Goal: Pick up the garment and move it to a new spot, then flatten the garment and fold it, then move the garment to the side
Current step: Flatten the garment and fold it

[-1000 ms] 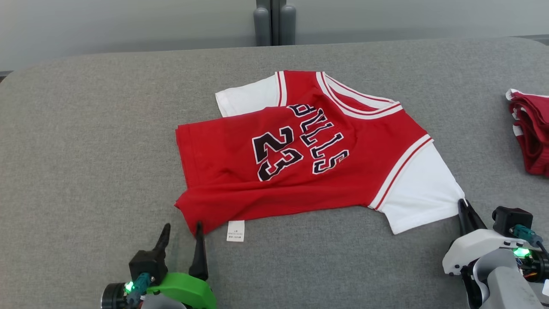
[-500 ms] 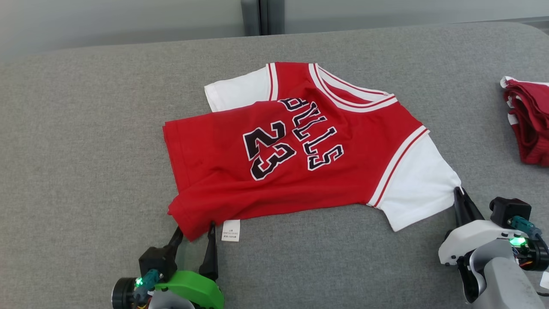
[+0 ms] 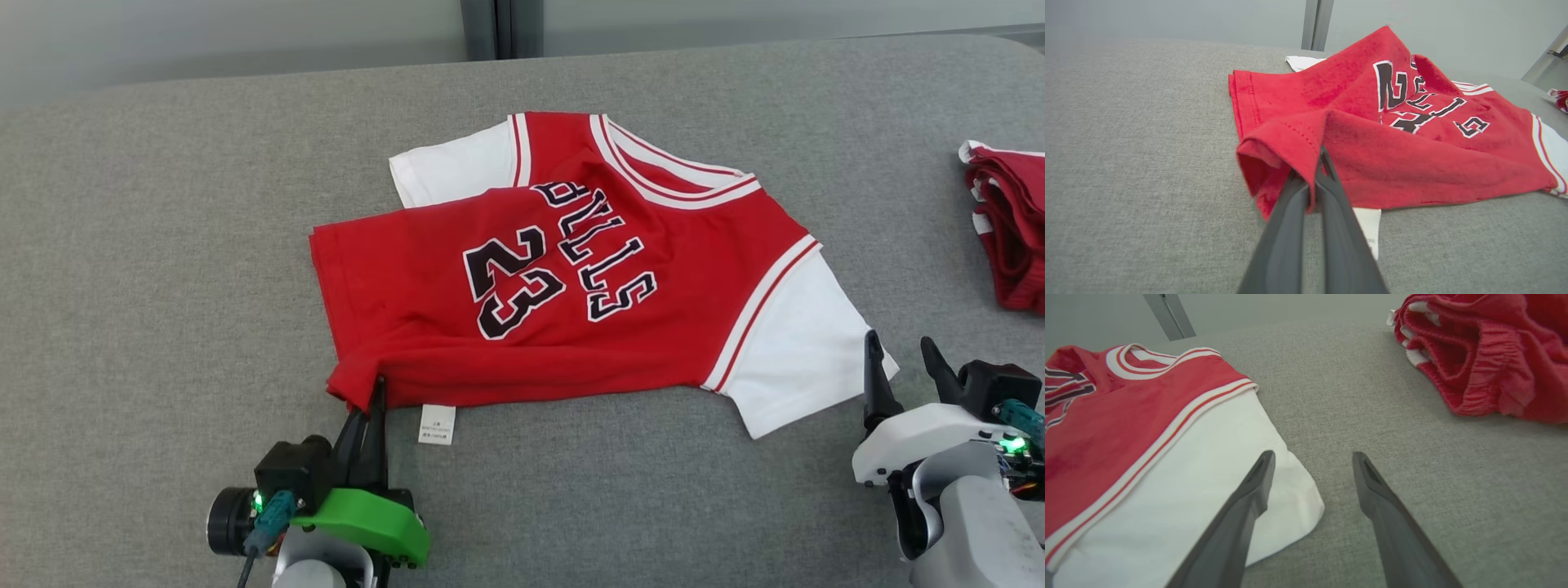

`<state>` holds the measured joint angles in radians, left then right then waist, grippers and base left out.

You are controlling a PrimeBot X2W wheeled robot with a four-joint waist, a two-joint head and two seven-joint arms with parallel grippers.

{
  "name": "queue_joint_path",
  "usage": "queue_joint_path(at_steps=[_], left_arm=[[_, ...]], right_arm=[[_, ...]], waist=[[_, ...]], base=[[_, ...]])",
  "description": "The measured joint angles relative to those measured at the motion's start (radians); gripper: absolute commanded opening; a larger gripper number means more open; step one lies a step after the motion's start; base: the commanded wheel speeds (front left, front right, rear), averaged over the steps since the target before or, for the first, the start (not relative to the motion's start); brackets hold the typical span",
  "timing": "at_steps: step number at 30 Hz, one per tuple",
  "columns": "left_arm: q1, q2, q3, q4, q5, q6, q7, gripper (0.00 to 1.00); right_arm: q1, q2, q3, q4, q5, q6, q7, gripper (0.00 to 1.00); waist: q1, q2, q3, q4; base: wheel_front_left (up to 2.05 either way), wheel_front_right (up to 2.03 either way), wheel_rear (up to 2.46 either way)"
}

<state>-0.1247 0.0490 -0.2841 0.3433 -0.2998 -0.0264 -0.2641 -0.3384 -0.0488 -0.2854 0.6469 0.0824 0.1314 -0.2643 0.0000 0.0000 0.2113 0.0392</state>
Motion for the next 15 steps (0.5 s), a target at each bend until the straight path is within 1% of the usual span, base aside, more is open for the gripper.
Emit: queue_joint_path(at_steps=[3, 9, 12, 15], left_arm=[[-0.006, 0.0, -0.004, -0.052, 0.007, -0.007, 0.0, 0.0], [-0.042, 0.0, -0.024, -0.126, 0.012, -0.007, 0.0, 0.0], [-0.066, 0.0, -0.022, -0.124, 0.006, 0.002, 0.0, 0.0], [-0.104, 0.0, 0.0, -0.072, 0.003, 0.01, 0.0, 0.0]], right_arm=[[0.0, 0.0, -0.004, -0.034, 0.001, 0.0, 0.0, 1.0], [-0.007, 0.0, 0.003, -0.093, 0.011, 0.0, 0.0, 1.0], [-0.022, 0.0, 0.018, -0.111, 0.019, 0.0, 0.0, 1.0], [-0.035, 0.0, 0.041, -0.124, 0.033, 0.0, 0.0, 1.0]], waist=[[0.0, 0.0, 0.009, 0.0], [0.0, 0.0, 0.04, -0.003], [0.0, 0.0, 0.057, -0.008], [0.0, 0.0, 0.074, -0.019]], base=[[0.0, 0.0, 0.0], [0.0, 0.0, 0.0], [0.0, 0.0, 0.0], [0.0, 0.0, 0.0]])
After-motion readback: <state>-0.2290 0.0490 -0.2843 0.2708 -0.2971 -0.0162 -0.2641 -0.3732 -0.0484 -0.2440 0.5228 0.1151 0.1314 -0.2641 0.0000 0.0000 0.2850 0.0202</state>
